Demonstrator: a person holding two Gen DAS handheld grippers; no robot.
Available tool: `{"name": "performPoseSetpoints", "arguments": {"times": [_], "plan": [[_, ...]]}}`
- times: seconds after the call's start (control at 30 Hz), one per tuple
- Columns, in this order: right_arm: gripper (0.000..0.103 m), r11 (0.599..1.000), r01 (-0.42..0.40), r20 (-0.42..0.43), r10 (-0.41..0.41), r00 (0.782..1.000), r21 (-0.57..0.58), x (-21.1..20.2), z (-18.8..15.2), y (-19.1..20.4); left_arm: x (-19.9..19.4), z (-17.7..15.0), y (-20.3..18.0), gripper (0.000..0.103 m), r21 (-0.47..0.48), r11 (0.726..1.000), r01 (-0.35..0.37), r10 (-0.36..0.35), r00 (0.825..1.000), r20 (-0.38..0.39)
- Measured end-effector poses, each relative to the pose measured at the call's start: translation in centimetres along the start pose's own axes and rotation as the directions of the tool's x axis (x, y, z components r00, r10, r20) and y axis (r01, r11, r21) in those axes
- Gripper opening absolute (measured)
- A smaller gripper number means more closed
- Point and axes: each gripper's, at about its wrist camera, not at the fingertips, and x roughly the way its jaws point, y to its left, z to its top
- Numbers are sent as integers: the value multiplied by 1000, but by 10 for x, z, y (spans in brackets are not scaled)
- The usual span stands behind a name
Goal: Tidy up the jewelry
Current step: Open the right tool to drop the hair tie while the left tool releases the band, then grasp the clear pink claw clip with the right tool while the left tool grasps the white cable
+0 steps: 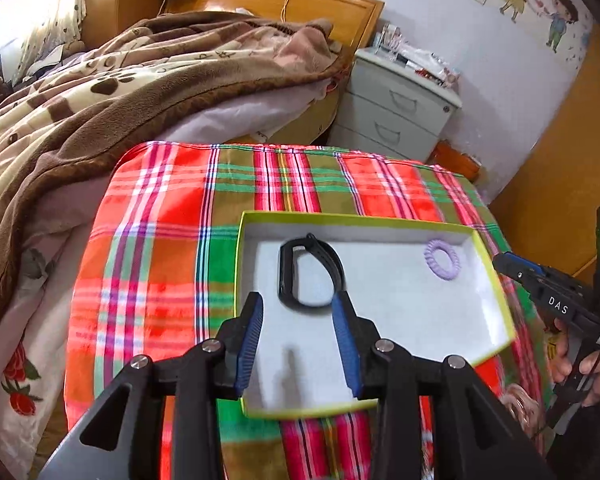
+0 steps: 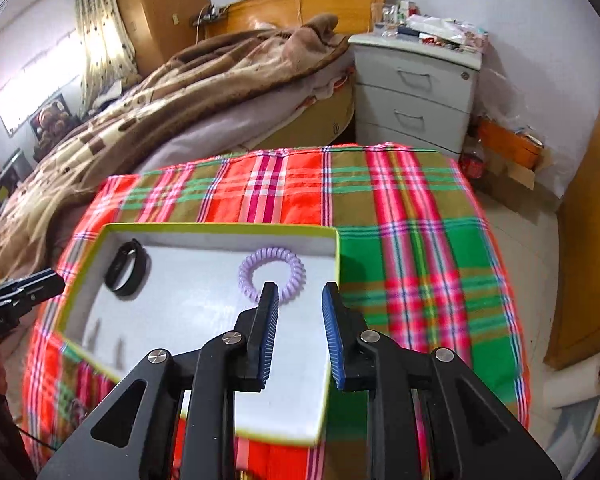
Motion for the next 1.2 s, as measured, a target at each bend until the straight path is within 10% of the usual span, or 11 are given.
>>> {"name": "performPoseSetpoints", "arguments": {"times": [0.2,0.3,1.2], "plan": [[27,1000,-16,59,15,998,24,-41,-34,-4,-29,-32,1,39,-1,1000,9,-9,1000,21],[47,998,-38,80,35,996,41,-58,-57,-6,-38,-50,4,40,-13,1000,27,-27,999,19],[57,1000,-10,86,9,996,4,-79,-175,13,-56,-161,14,51,-30,999,19,-20,999,-30]]}}
